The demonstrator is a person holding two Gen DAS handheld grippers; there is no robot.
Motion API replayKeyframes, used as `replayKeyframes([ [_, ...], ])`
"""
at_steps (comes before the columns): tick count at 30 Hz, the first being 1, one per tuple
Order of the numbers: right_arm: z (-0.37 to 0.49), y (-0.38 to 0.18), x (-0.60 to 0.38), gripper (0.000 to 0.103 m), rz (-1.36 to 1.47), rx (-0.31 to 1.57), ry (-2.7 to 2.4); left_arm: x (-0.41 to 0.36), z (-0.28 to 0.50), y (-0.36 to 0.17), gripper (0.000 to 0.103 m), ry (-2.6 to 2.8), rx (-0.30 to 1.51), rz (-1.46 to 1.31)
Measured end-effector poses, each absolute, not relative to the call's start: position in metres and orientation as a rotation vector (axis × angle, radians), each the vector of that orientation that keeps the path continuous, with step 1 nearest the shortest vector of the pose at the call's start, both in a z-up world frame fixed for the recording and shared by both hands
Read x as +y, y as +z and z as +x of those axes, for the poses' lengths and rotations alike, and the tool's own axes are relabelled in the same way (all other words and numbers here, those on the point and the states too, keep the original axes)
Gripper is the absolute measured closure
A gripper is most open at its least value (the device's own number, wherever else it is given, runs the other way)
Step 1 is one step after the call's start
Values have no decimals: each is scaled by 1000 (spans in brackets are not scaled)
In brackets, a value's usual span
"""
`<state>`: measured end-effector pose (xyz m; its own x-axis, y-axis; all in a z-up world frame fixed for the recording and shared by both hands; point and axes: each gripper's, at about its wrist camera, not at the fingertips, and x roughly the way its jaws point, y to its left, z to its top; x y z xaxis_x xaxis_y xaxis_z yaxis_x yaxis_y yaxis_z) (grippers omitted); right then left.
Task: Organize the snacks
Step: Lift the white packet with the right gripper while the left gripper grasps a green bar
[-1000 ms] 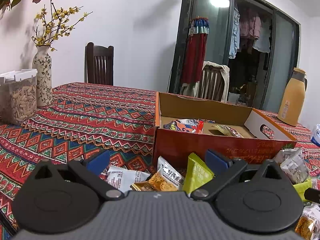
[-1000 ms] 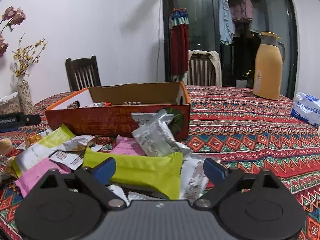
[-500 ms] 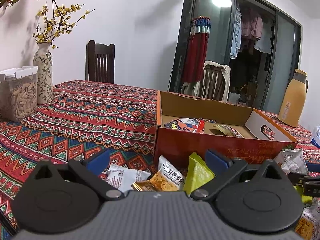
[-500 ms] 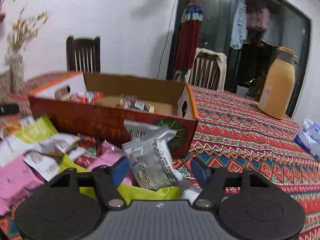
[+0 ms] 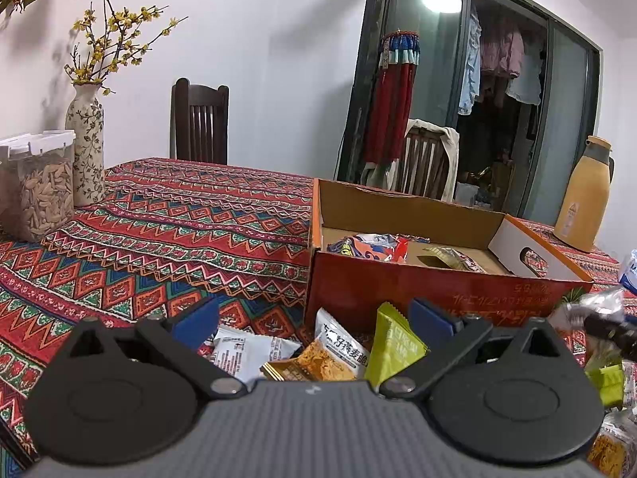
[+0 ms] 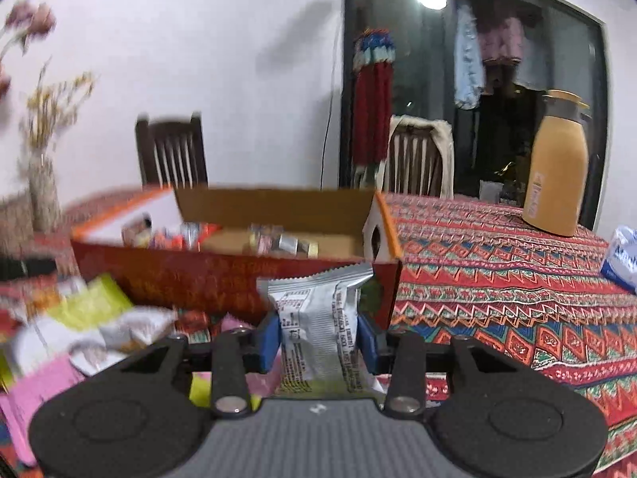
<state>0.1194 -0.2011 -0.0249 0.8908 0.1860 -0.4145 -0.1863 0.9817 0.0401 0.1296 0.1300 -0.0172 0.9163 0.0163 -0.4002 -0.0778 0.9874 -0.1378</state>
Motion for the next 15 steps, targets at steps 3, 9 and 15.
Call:
replayKeyframes([
  [3, 113, -22, -207, 63, 36, 385, 182, 130, 130, -17, 0, 48, 410, -152],
  [9, 112, -26, -204, 63, 24, 363, 162, 130, 130, -17, 0, 50, 412, -151],
  [15, 107, -26, -207, 63, 39, 339, 164, 130, 130, -17, 0, 60, 414, -147],
])
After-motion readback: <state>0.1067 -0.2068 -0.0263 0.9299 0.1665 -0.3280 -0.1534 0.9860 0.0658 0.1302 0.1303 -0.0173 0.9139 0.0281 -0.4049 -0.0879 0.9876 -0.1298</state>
